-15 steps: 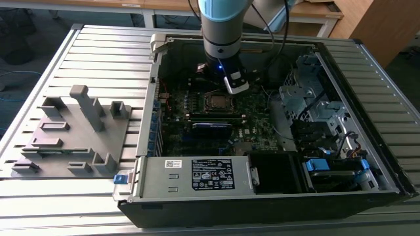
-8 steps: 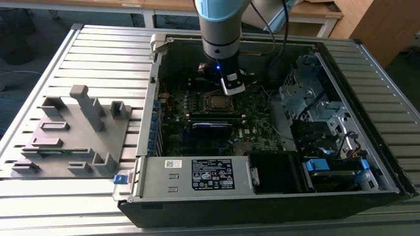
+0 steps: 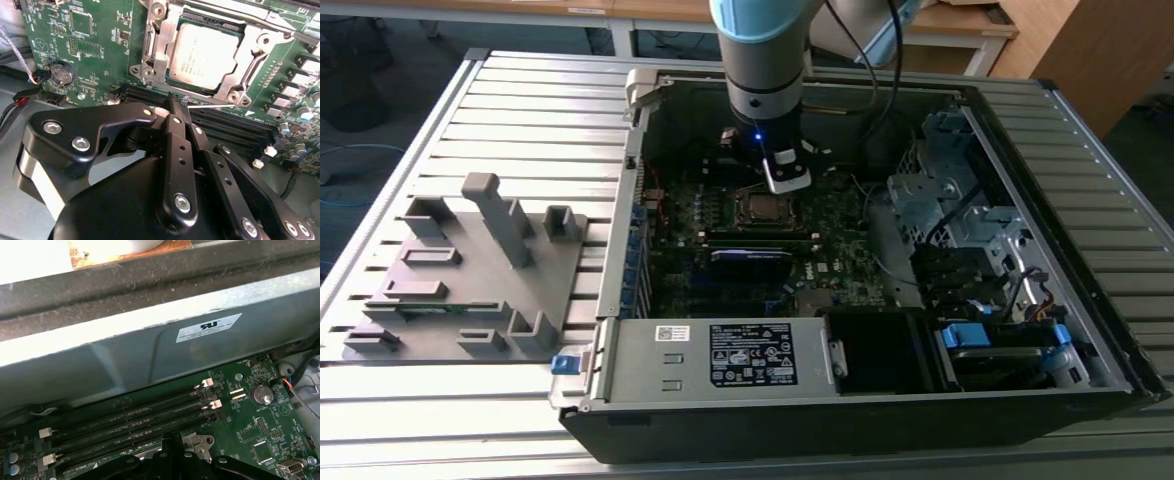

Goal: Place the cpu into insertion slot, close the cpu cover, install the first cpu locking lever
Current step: 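Close the cpu cover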

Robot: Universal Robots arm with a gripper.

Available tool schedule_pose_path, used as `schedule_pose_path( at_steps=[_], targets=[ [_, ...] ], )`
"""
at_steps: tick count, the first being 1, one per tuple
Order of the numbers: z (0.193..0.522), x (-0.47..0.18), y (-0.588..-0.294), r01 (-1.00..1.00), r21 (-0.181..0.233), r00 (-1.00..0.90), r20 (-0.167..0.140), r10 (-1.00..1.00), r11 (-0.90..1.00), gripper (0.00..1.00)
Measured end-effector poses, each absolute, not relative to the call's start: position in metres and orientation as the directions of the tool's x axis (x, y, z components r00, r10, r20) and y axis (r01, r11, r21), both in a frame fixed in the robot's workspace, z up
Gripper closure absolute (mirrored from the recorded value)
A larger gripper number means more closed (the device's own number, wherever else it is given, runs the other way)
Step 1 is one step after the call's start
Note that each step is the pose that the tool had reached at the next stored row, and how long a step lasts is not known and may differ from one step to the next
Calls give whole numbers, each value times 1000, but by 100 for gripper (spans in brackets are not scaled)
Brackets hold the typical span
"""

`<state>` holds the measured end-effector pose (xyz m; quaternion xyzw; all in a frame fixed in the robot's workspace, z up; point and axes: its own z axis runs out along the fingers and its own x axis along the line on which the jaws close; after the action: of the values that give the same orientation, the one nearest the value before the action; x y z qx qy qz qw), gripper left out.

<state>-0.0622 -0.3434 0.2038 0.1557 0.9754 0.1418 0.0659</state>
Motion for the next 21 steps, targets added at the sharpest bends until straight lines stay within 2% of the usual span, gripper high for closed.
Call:
schedule_pose_path(
  at_steps=[21],
  targets=[
    [204, -63, -335, 287, 297, -942, -85, 325, 911, 90]
  ],
)
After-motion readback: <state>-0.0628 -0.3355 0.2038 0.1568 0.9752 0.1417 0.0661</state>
